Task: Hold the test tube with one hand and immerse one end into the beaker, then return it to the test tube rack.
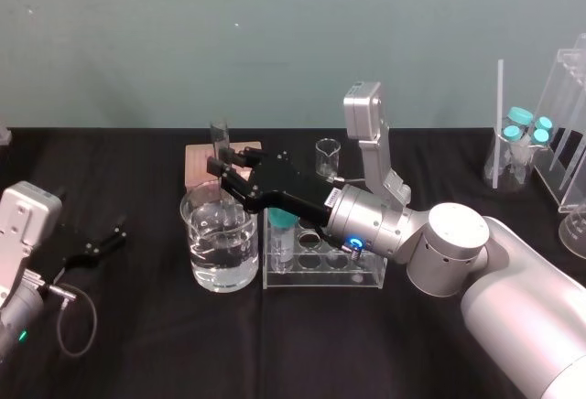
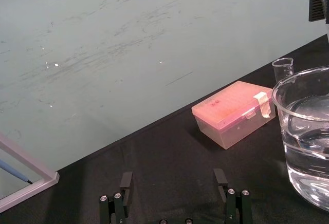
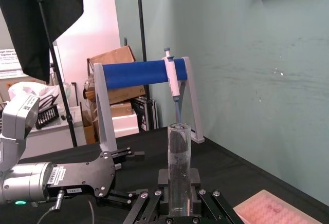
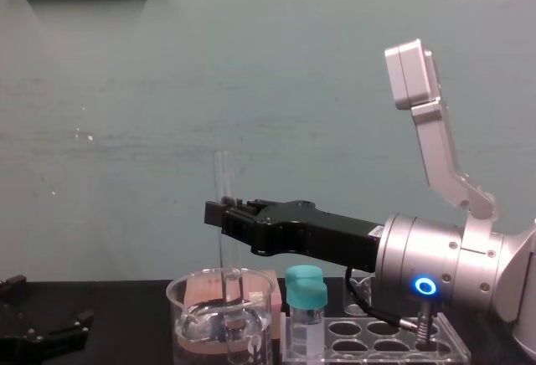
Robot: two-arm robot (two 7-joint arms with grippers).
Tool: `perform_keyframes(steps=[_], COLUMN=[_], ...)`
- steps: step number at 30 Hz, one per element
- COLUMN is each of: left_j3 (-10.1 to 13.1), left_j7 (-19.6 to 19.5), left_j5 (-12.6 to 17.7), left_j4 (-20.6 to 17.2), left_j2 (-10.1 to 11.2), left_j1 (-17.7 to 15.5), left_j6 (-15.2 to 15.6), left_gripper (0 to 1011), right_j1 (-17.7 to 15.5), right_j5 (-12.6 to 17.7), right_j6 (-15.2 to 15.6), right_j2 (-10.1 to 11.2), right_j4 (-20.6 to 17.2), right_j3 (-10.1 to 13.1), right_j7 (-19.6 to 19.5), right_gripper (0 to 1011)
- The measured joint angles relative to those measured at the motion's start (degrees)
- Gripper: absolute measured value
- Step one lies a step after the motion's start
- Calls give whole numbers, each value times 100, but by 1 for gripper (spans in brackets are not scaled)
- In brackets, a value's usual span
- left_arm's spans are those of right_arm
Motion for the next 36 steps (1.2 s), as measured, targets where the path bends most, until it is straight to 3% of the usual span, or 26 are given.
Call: perform_keyframes(steps=[36], left_j3=[0], left_j7=[0], left_j5=[0], left_j4=[0], left_j2=[0], left_j1=[0], left_j6=[0], left_gripper=[1000], right_j1=[10], right_j5=[-13], right_j6=[-28], right_j2=[-10], right_j4=[20], right_j3=[9], right_j7=[-2], right_gripper=[226])
